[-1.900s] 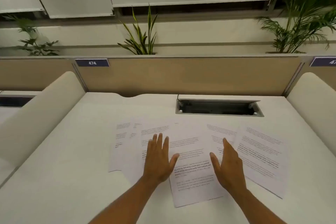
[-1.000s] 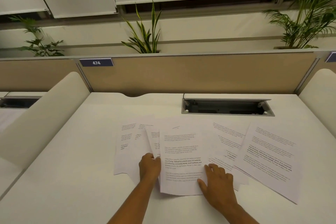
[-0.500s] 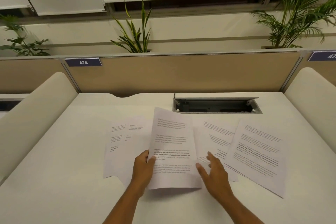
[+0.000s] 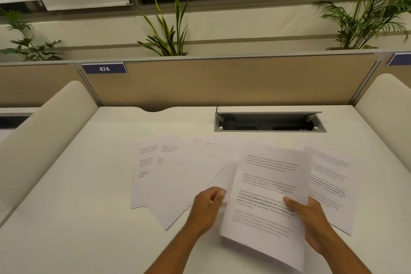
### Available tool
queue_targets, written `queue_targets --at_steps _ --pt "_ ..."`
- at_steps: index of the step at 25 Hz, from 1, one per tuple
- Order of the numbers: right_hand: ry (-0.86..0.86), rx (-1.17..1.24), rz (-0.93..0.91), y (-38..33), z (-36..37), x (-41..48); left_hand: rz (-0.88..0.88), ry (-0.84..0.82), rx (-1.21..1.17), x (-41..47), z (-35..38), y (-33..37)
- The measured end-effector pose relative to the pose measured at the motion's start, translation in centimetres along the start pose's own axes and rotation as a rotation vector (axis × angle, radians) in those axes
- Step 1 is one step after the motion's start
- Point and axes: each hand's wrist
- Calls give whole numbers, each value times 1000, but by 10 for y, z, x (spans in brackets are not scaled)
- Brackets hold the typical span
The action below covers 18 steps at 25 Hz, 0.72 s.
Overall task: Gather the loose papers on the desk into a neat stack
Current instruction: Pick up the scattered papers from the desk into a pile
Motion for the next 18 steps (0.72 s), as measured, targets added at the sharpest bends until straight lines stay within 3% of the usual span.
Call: queue_targets --at_steps 2,5,7,18 --pt "62 32 -3 1 -21 1 53 160 406 12 -11 -15" --pt "114 60 -3 4 -43 1 -220 178 827 25 -28 -43" --pt "132 81 -4 5 -51 -1 -281 108 863 32 -30 -53" --pt "168 67 8 11 -52 -8 25 -29 1052 65 8 -38"
Point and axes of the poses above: each hand's wrist, its own x-axis towards the middle knuckle, its own z-axis out of the palm, y = z × x, and after that the axes turned 3 degrees about -y, right-handed
